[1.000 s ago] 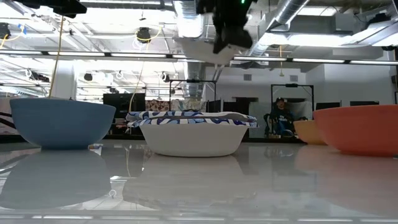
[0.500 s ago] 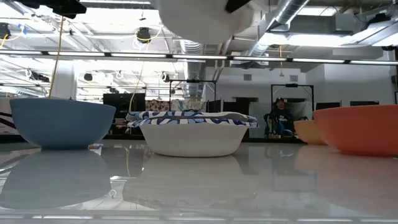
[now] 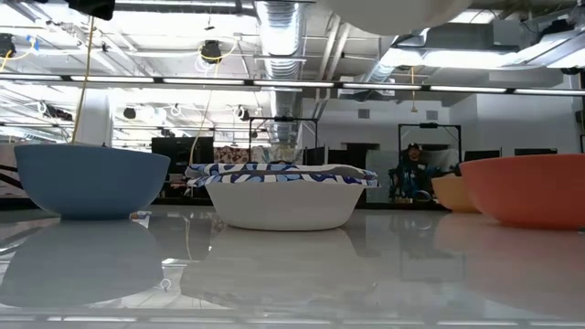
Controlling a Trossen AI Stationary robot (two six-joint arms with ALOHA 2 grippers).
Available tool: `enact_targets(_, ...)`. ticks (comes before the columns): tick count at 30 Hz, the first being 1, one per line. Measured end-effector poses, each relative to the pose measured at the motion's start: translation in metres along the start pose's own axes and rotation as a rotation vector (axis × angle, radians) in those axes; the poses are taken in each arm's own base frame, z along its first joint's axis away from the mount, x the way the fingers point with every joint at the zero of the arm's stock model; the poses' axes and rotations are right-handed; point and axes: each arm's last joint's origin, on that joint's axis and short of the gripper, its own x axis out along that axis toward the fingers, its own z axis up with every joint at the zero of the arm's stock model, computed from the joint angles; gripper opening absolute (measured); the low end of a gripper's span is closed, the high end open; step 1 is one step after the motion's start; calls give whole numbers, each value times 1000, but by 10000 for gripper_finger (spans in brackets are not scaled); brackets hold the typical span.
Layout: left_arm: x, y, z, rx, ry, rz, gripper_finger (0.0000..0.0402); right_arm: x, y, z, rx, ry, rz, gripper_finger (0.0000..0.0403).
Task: Nest bowls inside each other by size order
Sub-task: Stack the top white blue bowl into the center white blue bowls
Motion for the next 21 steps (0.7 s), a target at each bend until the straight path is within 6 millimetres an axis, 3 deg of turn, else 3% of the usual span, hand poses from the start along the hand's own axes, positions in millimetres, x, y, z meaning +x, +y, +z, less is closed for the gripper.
enact_targets(6,0,0,0,22,3,11,185,10,2,-5,-6,29,-14,6)
enact_targets(11,0,0,0,22,3,11,185,30,4,-8,-28,71,-7,6)
enact_targets(16,0,0,0,29,4,13,185,50,0,5,-108,43,46,6)
enact_targets(21,0,0,0,25,6,12,185,72,-8,15,-143,11,217,6)
